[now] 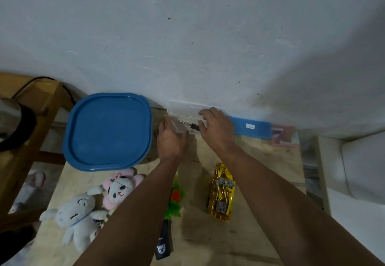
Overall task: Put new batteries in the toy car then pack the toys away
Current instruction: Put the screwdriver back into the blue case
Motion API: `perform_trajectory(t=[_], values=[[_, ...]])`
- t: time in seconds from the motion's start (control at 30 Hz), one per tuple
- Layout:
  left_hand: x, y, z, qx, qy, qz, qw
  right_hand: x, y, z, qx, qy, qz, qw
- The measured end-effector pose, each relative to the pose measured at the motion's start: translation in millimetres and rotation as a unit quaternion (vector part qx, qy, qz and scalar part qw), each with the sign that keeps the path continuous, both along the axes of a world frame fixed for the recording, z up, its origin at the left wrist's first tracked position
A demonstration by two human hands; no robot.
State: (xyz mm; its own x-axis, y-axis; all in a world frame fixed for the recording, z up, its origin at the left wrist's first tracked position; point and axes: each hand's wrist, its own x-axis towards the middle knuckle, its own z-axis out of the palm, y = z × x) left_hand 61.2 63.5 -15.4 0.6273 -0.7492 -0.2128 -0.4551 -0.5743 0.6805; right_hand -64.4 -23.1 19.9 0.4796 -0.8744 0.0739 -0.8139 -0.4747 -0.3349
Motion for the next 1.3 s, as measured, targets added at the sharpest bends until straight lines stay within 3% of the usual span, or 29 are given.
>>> perform_trajectory(t=[0.33, 0.5, 0.63, 0.93, 1.17, 1.3], values=[[0, -3, 2, 0.005, 0.017, 0.020, 1.000, -12, -3, 7, -0.015, 0.024, -0.029, 0.999], [0, -2, 7, -0.033, 0.085, 0.072, 0.993, -19, 7, 7, -0.072, 0.035, -0.015, 0.997], [-1, 3, 14, -0.067, 0.091, 0.084, 0.990, -28, 23, 1, -0.054, 0.051, 0.012, 0.997], [-1, 8, 7, 0.011, 0.021, -0.004, 1.000, -35, 49, -11, 0.015, 0.159, 0.059, 0.985], [-5, 5, 20, 0.119, -0.040, -0.078, 0.989, -20, 47, 14, 0.090, 0.177, 0.047, 0.979], [-6, 13, 49, 0.109, -0.040, -0.110, 0.987, -17, 41, 41, 0.115, 0.176, 0.039, 0.977]])
